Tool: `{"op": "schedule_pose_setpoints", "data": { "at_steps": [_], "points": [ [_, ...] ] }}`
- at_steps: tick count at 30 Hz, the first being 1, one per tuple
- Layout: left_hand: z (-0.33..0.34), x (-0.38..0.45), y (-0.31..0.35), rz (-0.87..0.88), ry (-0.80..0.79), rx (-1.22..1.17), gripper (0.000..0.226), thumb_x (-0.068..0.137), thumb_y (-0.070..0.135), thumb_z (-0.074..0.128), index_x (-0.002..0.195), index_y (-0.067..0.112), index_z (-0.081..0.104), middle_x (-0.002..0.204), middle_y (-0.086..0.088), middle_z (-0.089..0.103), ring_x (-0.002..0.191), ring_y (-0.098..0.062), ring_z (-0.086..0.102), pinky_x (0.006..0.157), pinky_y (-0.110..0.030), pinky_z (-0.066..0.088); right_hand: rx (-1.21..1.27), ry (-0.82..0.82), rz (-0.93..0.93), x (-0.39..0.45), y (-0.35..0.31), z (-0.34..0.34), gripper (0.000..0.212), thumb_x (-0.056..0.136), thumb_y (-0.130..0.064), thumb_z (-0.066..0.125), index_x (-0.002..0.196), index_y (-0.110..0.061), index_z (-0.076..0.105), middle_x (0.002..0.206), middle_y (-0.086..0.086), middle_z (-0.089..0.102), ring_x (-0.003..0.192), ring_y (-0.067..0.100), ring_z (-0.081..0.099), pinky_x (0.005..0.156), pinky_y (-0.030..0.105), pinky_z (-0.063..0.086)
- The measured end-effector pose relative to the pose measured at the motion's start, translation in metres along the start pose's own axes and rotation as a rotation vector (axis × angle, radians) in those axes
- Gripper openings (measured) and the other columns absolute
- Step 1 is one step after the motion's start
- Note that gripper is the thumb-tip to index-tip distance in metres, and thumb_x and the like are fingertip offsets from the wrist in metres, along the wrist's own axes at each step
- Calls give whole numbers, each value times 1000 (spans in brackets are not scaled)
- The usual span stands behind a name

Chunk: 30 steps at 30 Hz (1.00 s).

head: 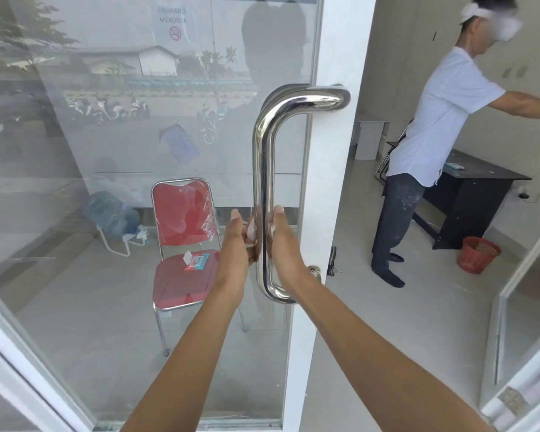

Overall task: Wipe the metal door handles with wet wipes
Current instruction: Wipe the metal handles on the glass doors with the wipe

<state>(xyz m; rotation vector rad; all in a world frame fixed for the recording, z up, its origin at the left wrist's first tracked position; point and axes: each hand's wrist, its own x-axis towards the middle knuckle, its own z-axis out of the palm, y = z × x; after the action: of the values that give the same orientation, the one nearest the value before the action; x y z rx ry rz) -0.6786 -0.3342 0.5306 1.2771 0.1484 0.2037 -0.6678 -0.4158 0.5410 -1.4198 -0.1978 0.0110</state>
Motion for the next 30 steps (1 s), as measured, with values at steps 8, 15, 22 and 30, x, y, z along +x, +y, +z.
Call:
{"op": "schedule_pose_setpoints", "data": {
  "at_steps": [8, 15, 22, 30],
  "points": [
    [3, 2, 0, -6, 27, -68, 43, 101, 54, 31, 96, 29, 66, 82, 5, 76, 82, -21, 68, 82, -34, 50, 194, 98, -39, -10, -14, -13, 36, 86, -32, 47, 100, -9, 71, 92, 11, 75, 86, 19, 68, 88, 33, 51],
    [4, 8, 17, 75, -84, -30, 60, 100, 58, 27, 124, 17, 63, 108, -4, 74, 81, -13, 68, 79, -31, 49, -257, 173, -408, -1, -18, -13, 44, 98, -14, 57, 142, -15, 53, 105, 2, 72, 92, 5, 65, 89, 23, 51],
    [6, 5, 28, 52, -136, -15, 65, 99, 60, 23, 110, 19, 72, 101, -3, 76, 90, -17, 69, 77, -31, 49, -842, 310, -781, 2, 2, 1, 59, 104, -19, 42, 156, -13, 15, 159, 8, 31, 143, 20, 37, 106, 34, 45],
    [23, -7, 51, 205, -193, -147, 57, 104, 49, 17, 123, 21, 62, 115, 4, 73, 113, -10, 66, 101, -27, 47, -1382, 474, -1198, 28, -1, -9, 68, 91, -4, 55, 150, -2, 21, 159, 15, 21, 149, 33, 20, 118, 59, 20]
  ]
}}
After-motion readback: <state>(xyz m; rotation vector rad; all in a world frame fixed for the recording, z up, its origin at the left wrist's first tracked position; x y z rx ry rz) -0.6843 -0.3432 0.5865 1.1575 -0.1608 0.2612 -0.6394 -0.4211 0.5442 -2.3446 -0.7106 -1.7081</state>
